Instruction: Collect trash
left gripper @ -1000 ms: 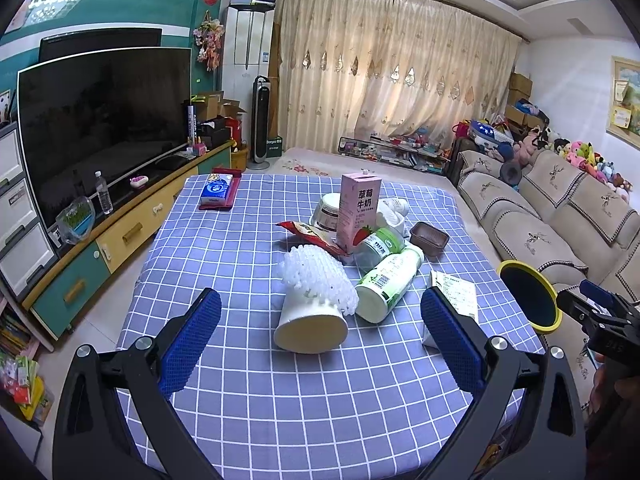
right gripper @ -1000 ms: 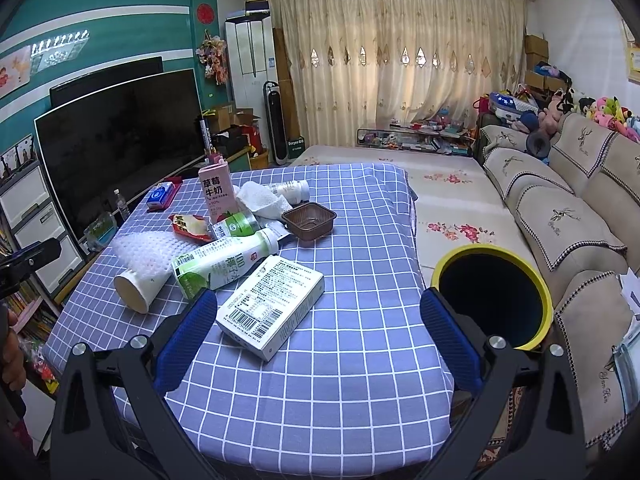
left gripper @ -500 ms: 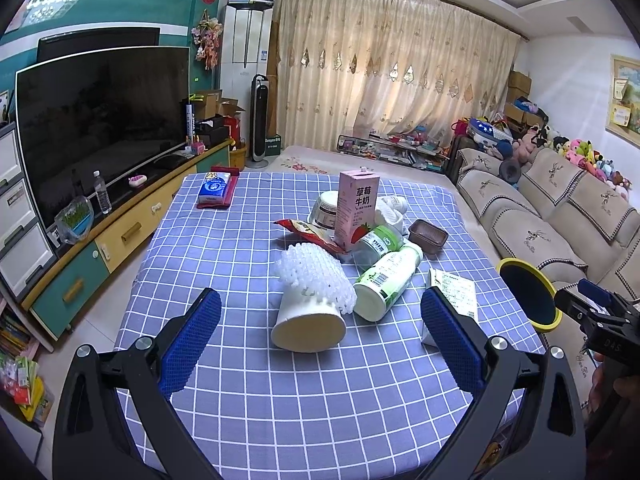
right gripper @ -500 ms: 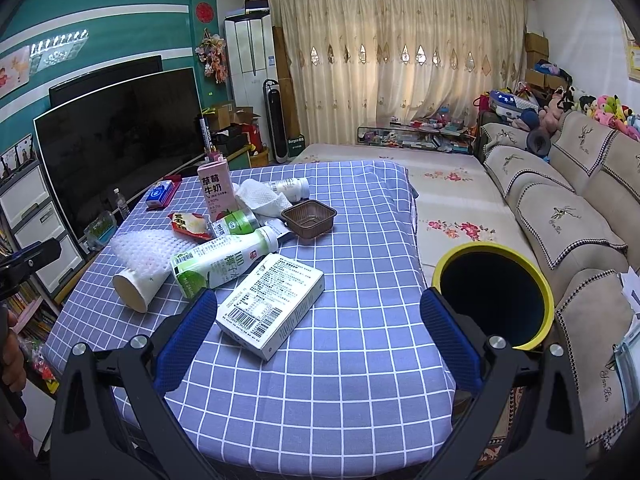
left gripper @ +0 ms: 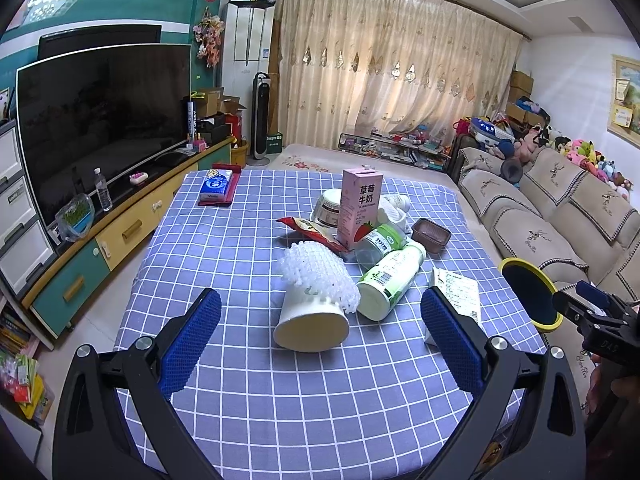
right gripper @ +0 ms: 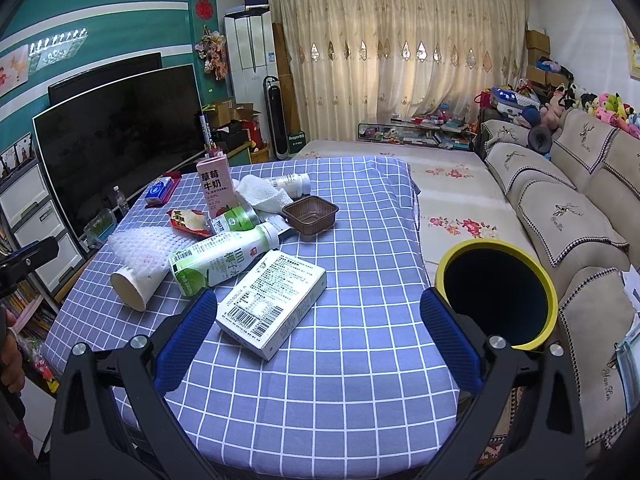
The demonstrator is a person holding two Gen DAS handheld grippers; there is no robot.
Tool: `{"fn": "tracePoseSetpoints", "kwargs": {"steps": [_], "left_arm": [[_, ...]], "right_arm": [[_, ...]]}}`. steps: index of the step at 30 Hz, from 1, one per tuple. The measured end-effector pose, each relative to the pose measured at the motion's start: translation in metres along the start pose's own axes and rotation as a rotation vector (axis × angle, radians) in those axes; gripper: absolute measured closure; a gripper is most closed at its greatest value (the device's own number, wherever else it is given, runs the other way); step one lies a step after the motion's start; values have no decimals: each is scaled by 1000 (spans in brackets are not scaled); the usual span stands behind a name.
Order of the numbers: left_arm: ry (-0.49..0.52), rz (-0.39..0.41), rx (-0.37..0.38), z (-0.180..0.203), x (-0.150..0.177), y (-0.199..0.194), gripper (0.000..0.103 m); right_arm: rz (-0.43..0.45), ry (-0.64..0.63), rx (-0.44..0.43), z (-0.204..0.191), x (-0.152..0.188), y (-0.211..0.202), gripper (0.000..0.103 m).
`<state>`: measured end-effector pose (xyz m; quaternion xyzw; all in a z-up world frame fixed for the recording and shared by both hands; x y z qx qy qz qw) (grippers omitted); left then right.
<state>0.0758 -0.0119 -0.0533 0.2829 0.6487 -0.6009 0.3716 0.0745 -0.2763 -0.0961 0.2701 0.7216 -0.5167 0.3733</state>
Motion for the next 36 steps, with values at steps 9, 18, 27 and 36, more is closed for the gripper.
{"fn": "tracePoseSetpoints", "kwargs": {"steps": [9,18,27,36], "left_arm": [[-9,-20,-6,-5,2,15,5],[-23,-48,-6,-15,0,33,5],[-36,-70,1,-23,1,50,5],[-31,-79,10,-17,1,57,5]], "right_arm": [[-29,26,-24,-14,10,40,6],[-93,59,-34,-41,33,104,6],[-129,63,46,-47,43,133,6],[-210,53,88,-30,49,141,6]]}}
Point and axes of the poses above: each gripper's, at about its wrist camera, not at the fingertips, and y roughly the way its jaws point, z to its right, x to its underside, the point moved 6 cm from there along y, roughly the way its jaws point, and after that the axes turned 11 degrees about -x, right-handed, at the moved point
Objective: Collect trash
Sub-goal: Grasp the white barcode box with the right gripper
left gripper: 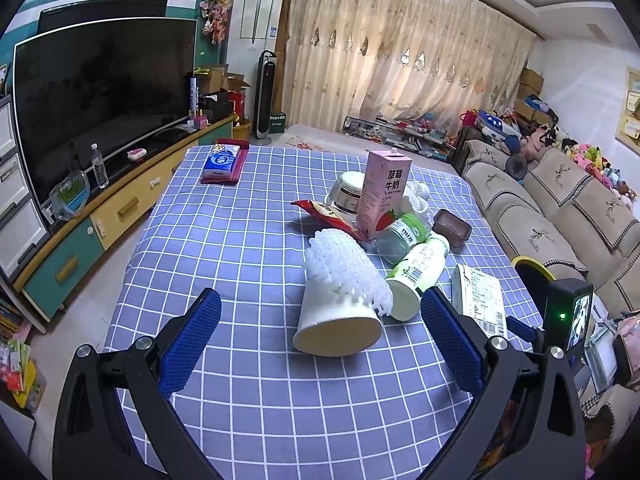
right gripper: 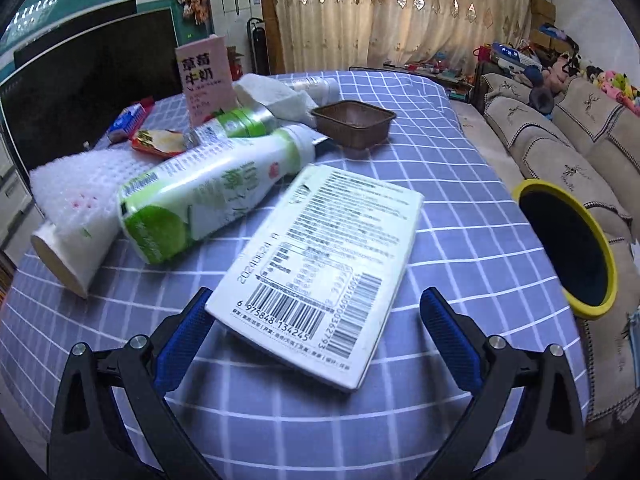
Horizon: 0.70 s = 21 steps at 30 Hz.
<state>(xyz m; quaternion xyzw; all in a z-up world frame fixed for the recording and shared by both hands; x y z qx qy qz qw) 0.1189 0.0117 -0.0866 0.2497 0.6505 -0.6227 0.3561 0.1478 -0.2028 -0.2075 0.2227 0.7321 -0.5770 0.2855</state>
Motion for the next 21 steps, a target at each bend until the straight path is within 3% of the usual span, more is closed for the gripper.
{"fn": "tracePoseSetpoints", "kwargs": {"steps": [4,9,11,12,14,21], "left_arm": [[4,3,-2,0,1,-1,5],[7,-13,8,5,3,-1,5],[19,-11,10,9,3,-2,5],[24,-9,9,11,3,-2,5],[33,-3,8,13,2,-3,5],[35,-13,21,16,2,3,5]], "right_arm": [[16,41,45,30,-1,-10,6],[24,36,-19,36,-2,-12,7],[-1,17,-29,34,0,-7,13],[-17,16,-41,34,1,-5,24],[-21,6,-39,35,2,-4,32],[-21,30,-132,44,5,-19,34]]}}
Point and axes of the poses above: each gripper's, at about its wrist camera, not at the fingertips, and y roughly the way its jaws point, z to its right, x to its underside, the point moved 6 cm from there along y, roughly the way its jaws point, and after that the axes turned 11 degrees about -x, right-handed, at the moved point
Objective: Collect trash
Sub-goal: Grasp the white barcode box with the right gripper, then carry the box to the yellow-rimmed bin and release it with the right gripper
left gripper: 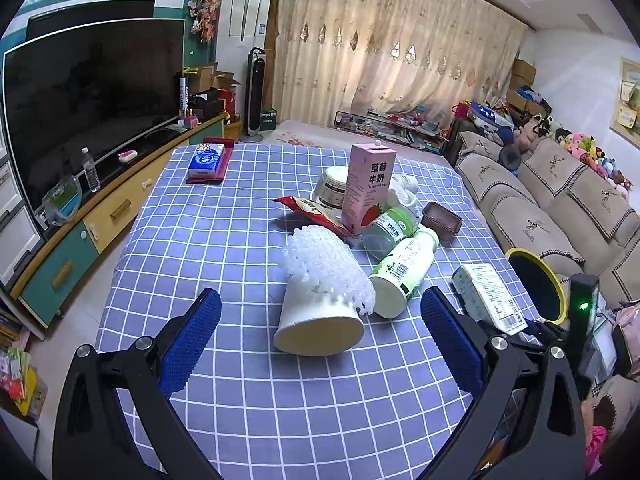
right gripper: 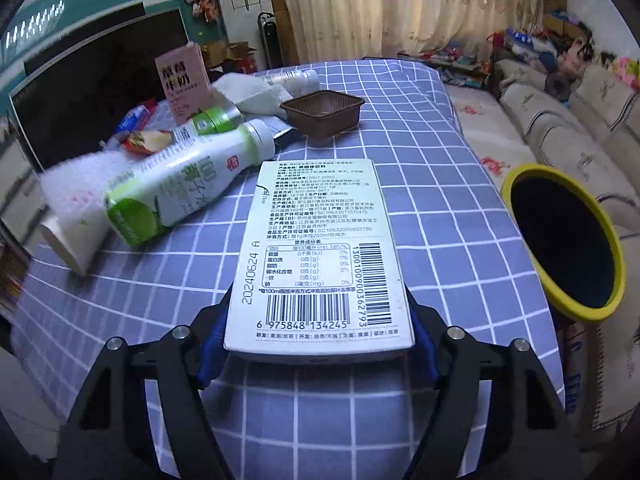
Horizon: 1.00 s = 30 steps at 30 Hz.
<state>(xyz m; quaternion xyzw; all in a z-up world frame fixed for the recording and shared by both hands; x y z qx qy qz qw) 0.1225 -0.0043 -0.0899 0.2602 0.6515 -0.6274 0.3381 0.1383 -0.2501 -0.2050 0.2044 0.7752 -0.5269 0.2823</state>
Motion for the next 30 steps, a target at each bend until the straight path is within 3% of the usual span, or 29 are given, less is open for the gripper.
{"fn": "tracePoseSetpoints", "kwargs": {"steps": [5,9,11,16,20,22,25,30], "left_arm": [[16,7,8,8,-2,-1,5],[29,14,23,17,-4,-2,5],[38,12,30,22,-4,-1,5],[60,15,47,36,-6,-3,5],[77,12,53,45,-6,-3,5],[87,7,59,50,-6,-1,5],[106,-1,67,59,-6,2,5],[143,-18,90,74,0,9,5]], "right_arm": [[77,21,30,25,-18,-43,34],[108,74,181,89,-37,-69,34],[66,112,248,127,-42,-68,34],[-177,258,303,228,-31,-25,34],[-336,301,352,272,-13,10,34],[-379,304,358,280,-6,23,33],[-381,362,296,287,-4,33,34],[-395,380,339,297,-7,38,33]]}}
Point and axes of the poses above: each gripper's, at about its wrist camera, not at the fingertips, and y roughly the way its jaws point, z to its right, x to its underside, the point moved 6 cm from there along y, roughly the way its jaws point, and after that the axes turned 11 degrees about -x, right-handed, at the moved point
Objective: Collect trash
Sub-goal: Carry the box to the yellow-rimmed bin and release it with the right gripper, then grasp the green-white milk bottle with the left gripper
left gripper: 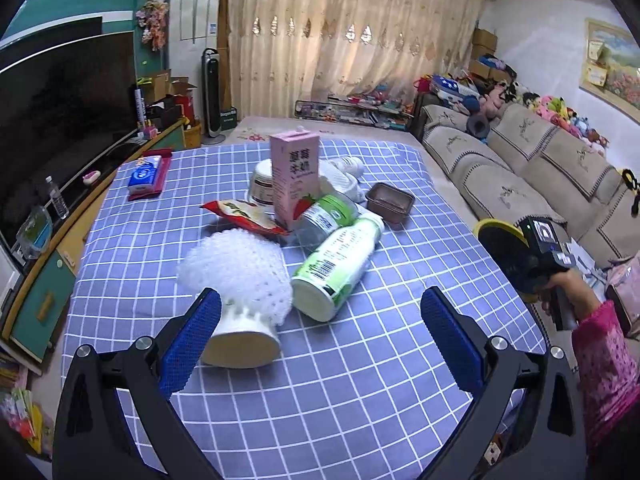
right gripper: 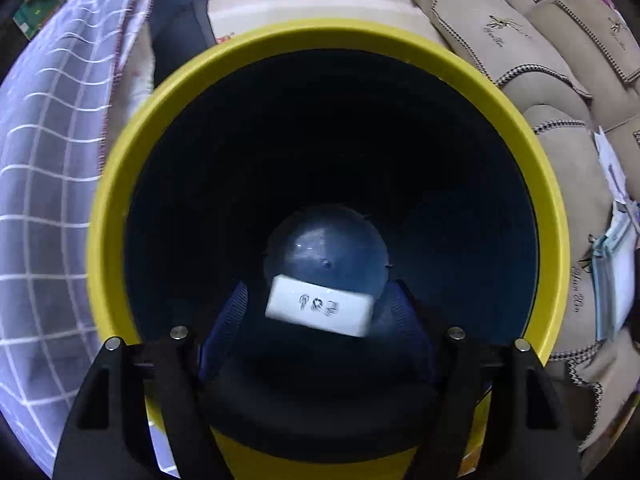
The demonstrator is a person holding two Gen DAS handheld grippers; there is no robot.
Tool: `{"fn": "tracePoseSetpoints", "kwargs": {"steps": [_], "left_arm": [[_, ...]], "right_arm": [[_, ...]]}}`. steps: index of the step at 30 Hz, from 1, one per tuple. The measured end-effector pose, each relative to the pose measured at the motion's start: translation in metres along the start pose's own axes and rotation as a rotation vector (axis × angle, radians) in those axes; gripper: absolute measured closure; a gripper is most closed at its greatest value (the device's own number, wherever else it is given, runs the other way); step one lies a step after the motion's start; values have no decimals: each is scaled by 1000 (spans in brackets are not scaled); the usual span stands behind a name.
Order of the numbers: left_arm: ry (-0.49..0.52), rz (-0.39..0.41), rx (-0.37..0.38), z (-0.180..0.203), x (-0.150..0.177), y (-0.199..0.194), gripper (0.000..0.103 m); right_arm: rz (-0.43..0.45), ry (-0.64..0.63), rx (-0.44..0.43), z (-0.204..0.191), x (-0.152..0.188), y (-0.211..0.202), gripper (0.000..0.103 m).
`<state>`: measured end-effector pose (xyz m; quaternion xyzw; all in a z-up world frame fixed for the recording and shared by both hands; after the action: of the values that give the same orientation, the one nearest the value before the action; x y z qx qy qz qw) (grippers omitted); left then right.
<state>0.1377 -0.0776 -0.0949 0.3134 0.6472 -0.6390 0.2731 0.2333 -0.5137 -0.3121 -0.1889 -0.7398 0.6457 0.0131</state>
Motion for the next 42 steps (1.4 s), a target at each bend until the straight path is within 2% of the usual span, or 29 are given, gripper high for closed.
{"fn": "tracePoseSetpoints", "kwargs": {"steps": [3,7,11,15,18,20,26,30,37,40,42], "left_arm": [[16,-9,10,5,2,6,5],[47,-28,32,13,1,18,5],[115,-35,61,26,-6,38,5],[203,-25,95,44,-16,64,5],[252,-23,102,53,-19,82,5],[278,-32,66,54,-20,98,5],[294,-75,50,51,-15,128,5],[311,-92,65,55,-10,135,5],[333,-101,105,69,-3,132,25],[324,-104,98,72,-3,135,29],[321,-102,85,74,-4,137,37]], "right_arm": [[20,4,-10,-1,-2,-4,33],[96,-2,-31,-9,6,-36,33],[183,-41,-80,-26,25,-70,32],[233,-88,-138,-44,48,-97,30],[256,-108,-170,-55,58,-110,30],[274,-120,-187,-62,64,-119,30],[300,-153,-215,-76,69,-127,29],[307,-170,-236,-85,74,-129,29],[306,-183,-259,-95,78,-128,27],[307,-183,-265,-96,80,-126,26],[304,-181,-273,-96,83,-123,26]]}}
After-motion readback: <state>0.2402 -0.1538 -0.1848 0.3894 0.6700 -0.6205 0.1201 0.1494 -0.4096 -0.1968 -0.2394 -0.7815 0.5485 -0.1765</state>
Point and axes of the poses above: each gripper's, at about its wrist camera, not at the fingertips, and y roughly the way its jaws point, z to its right, x to its underside, the point moved 6 cm from there along y, roughly the way its jaws point, and after that the axes turned 11 degrees about -x, right-handed, at the moved point
